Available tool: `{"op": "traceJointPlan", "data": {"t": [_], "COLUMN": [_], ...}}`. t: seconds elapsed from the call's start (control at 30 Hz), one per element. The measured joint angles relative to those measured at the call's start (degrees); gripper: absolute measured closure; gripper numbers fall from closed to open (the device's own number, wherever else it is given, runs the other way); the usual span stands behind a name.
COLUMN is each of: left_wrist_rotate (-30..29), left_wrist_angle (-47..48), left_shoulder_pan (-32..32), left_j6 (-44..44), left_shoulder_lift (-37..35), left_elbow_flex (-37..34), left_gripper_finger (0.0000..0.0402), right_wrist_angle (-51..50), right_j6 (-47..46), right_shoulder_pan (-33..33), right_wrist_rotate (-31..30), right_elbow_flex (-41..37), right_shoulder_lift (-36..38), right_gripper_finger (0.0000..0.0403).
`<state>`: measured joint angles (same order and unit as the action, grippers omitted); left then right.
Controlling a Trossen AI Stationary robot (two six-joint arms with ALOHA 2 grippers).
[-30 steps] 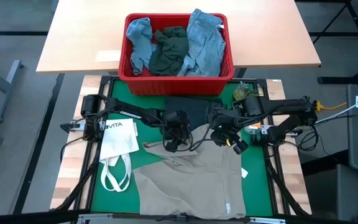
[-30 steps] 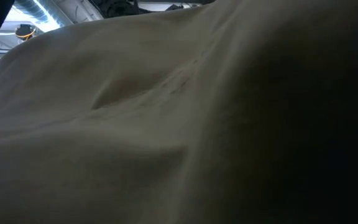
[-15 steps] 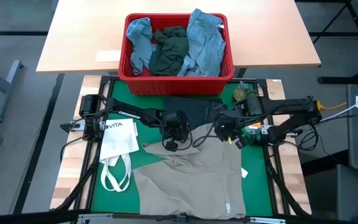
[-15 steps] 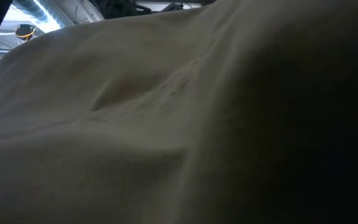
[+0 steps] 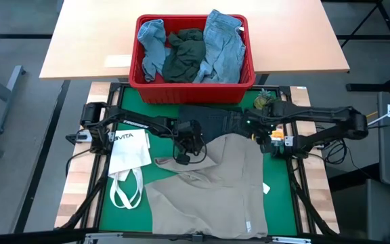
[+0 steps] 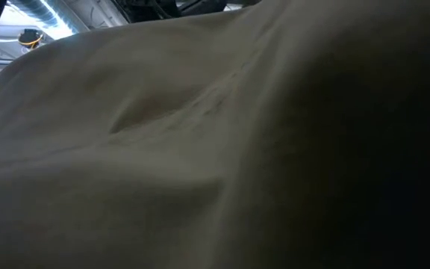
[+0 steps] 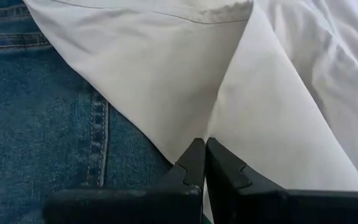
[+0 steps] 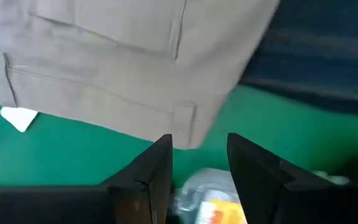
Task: Fold laundry
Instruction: Fold the brown shorts
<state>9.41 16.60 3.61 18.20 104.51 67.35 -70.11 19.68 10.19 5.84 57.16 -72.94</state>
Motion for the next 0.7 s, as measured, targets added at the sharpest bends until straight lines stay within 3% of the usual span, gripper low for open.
{"op": "traceJointPlan", "data": {"t": [0.3,0.7], "left_wrist_rotate": [0.0,0.6], "left_wrist_angle": [0.9,0.9], "left_shoulder_pan": [0.0,0.0], "left_j6": [-0.1,-1.2], "left_shoulder_lift": [0.0,0.0], "left_elbow_flex": [0.0,0.0], "left_gripper_finger": [0.0401,0.0401], "right_wrist_angle": [13.0,18.5], "right_j6": [2.3,1.4], "right_shoulder_pan": [4.6,4.6], "right_wrist_rotate": [5.7,1.3], "right_elbow_flex": [-13.0,-14.3], "right_shoulder_lift": [-0.5,-1.4], "right_gripper_finger": [0.0249,0.0249]}}
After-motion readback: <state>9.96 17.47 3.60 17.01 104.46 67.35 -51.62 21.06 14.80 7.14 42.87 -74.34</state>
